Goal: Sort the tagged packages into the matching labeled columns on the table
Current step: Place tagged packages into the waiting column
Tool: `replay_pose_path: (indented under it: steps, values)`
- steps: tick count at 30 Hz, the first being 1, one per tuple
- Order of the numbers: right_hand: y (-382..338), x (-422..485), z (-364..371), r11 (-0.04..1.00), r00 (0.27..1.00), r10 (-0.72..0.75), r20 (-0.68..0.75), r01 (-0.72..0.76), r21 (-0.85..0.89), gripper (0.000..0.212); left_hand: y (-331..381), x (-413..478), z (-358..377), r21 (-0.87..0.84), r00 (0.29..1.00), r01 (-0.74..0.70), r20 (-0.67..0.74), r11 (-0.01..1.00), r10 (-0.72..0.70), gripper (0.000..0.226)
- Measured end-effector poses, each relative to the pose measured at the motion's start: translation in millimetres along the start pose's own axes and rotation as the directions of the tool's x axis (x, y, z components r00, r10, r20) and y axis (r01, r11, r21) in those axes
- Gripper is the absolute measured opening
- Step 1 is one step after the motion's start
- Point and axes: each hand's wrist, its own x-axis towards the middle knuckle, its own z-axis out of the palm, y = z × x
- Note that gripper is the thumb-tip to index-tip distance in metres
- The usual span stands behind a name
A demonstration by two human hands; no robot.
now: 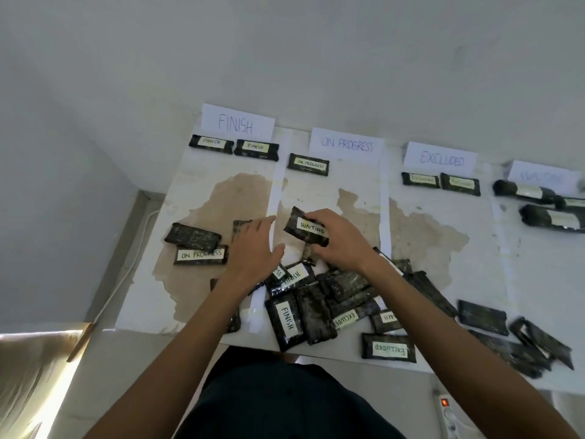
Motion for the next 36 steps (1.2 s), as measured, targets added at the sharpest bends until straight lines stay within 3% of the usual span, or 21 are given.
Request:
replay_pose_path:
  steps: [5,13,26,31,36]
  values:
    - [27,-22,-28,0.996,0.995,0.088,-0.046,-0.088,-0.005,0.059,25,19,8,0.085,0.989,-0.131,0.081,0.988,0.124,0.060]
    - [85,-62,-72,0.967,0.957,0.249,-0.147,-0.253,-0.011,0.058,80,50,27,-0.017,0.946,-0.271,0.183,0.963,0.269,0.057]
    - [244,-132,-155,0.929,0.890,0.368,-0.270,-0.345,0.130,0.057,213,94,117,-0.058,0.927,-0.312,0.202,0.948,0.317,0.050]
    - [323,-149,-177,0.929,0.899,0.370,-0.234,-0.359,0.090,0.060,275,109,175,-0.080,0.912,-0.327,0.236,0.942,0.337,0.049]
    - [394,-149,-187,0.931,0.918,0.343,-0.198,-0.361,-0.061,0.056,319,130,232,-0.086,0.894,-0.303,0.321,0.949,0.314,0.050]
